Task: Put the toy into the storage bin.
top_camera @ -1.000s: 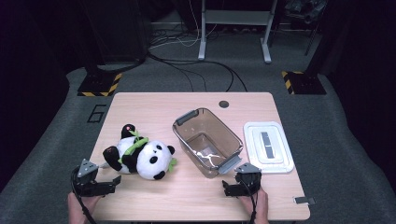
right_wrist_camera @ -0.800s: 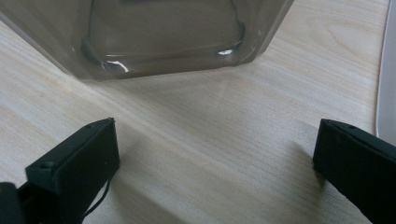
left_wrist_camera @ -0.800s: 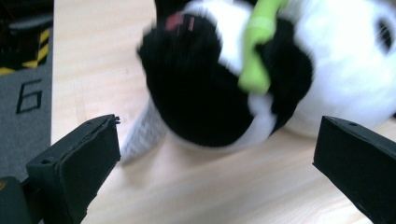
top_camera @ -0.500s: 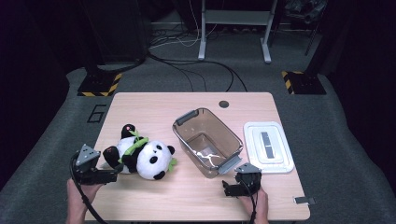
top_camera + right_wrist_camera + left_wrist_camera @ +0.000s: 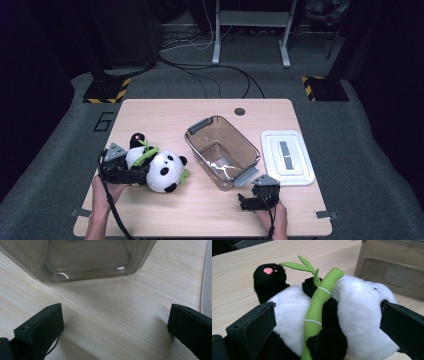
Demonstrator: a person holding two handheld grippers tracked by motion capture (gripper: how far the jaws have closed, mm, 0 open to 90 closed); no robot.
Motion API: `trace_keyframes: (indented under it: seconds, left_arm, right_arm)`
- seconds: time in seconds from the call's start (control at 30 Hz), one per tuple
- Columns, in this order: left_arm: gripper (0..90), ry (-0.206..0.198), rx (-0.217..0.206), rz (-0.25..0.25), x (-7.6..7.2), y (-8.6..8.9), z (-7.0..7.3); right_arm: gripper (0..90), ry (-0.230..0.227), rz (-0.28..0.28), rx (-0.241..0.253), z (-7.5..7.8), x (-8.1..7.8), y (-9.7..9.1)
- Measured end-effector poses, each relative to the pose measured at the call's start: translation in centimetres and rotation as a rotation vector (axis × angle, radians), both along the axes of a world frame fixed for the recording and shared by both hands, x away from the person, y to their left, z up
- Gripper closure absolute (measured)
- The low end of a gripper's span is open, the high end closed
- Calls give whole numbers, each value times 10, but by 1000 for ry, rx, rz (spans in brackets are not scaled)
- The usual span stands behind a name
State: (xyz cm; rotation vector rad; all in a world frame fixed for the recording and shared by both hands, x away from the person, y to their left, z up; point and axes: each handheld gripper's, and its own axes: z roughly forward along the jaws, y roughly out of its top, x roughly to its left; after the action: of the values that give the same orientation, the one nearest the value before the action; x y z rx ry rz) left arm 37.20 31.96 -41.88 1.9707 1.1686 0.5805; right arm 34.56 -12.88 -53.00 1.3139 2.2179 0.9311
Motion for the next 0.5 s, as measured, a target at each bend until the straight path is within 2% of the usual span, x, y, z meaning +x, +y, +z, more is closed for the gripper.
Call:
trace_keyframes:
  seconds: [0.23,0.3,0.43,0.5]
  left_arm:
    - [23,14,4,6,18,-5,-3]
    - [84,15,4,3,23,-5,-4]
    - [227,41,31,-1,29,-7,-8]
    - [329,44,66,2,31,-8,-12]
  right_arm:
    - [0,0,0,0,0,0,0]
    - [0,0,0,0,0,0,0]
    - [0,0,0,0,0,0,0]
    - [0,0,0,0,0,0,0]
